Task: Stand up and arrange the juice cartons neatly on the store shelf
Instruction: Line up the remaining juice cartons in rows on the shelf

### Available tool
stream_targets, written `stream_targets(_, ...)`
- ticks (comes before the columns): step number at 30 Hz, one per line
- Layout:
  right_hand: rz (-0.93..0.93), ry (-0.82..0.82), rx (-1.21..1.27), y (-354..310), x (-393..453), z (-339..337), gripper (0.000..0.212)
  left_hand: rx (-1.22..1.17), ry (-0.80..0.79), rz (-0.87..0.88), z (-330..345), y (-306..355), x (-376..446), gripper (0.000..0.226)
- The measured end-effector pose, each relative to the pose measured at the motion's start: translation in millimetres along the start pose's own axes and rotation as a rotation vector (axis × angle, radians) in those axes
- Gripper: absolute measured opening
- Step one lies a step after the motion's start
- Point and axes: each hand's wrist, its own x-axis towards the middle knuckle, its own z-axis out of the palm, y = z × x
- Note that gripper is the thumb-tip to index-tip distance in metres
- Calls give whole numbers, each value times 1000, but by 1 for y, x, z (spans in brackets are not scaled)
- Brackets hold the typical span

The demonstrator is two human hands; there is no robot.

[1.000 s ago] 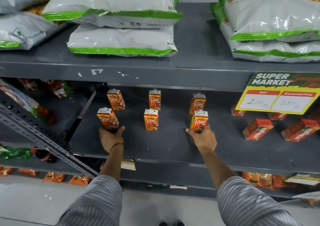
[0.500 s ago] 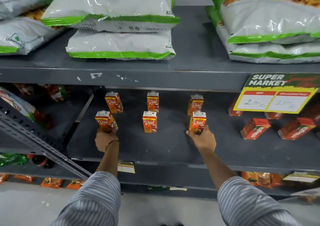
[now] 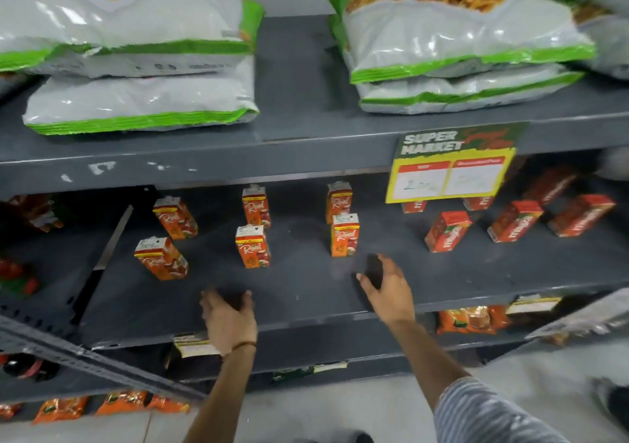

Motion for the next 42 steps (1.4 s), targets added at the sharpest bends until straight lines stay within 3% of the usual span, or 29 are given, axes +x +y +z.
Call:
stream_targets(6,61,166,-14,54,-2,-55,40,233,-336,475,88,39,-104,68)
stream_targets(10,93,236,-21,93,8,-97,33,262,-432,588,144,80,-142,69)
stream_targets(17,-44,172,-61,151,51,-154,25,165,-434,445,223,156,-196,78)
stream_targets(22,16,230,-29,179,71,-187,18,32,-387,291,246,192,-216,71)
stream_targets(27,72,224,102,183,93,-203,40,-97,-263,160,254,212,-223,59)
stream_targets(32,125,191,271,172,108,-205,58,-77,-193,132,257,219,-216,60)
stream_targets(42,184,214,215,156,126,-199,49,-67,-164,120,258,220,-192,55)
